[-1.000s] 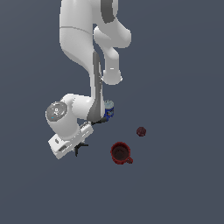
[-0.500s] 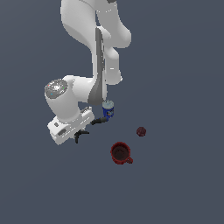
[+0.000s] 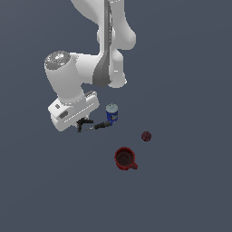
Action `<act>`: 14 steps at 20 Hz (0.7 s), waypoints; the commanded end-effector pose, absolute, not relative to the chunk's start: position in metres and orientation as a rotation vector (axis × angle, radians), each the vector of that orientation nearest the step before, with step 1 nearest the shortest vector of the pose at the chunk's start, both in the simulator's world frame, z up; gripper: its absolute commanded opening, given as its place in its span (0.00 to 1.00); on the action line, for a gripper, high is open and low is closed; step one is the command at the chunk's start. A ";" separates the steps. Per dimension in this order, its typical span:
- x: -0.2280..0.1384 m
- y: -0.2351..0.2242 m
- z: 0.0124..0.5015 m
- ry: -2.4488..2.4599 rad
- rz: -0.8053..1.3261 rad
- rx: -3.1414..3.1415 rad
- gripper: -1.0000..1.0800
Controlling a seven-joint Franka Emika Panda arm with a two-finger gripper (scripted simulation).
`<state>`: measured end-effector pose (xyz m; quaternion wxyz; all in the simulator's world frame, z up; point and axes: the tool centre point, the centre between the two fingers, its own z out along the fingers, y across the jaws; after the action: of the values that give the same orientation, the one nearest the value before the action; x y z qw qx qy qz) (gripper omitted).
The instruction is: Pick up a designated object from a clutter of objects.
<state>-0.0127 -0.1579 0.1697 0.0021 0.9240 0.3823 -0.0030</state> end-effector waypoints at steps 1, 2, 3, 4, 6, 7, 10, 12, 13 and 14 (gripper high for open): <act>-0.024 -0.155 0.187 1.199 -0.009 2.899 0.00; -0.028 -0.154 0.194 1.199 -0.009 2.899 0.00; -0.033 -0.153 0.201 1.199 -0.009 2.899 0.00; -0.037 -0.152 0.208 1.200 -0.008 2.900 0.00; -0.045 -0.150 0.221 1.200 -0.007 2.900 0.00; -0.050 -0.149 0.228 1.200 -0.006 2.900 0.00; -0.062 -0.146 0.249 1.201 -0.004 2.901 0.00; -0.071 -0.143 0.263 1.201 -0.002 2.902 0.00; -0.075 -0.142 0.271 1.202 0.000 2.902 0.00; -0.079 -0.141 0.278 1.202 0.000 2.902 0.00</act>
<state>-0.0724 -0.1431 0.2670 0.0005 0.9239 0.3826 -0.0005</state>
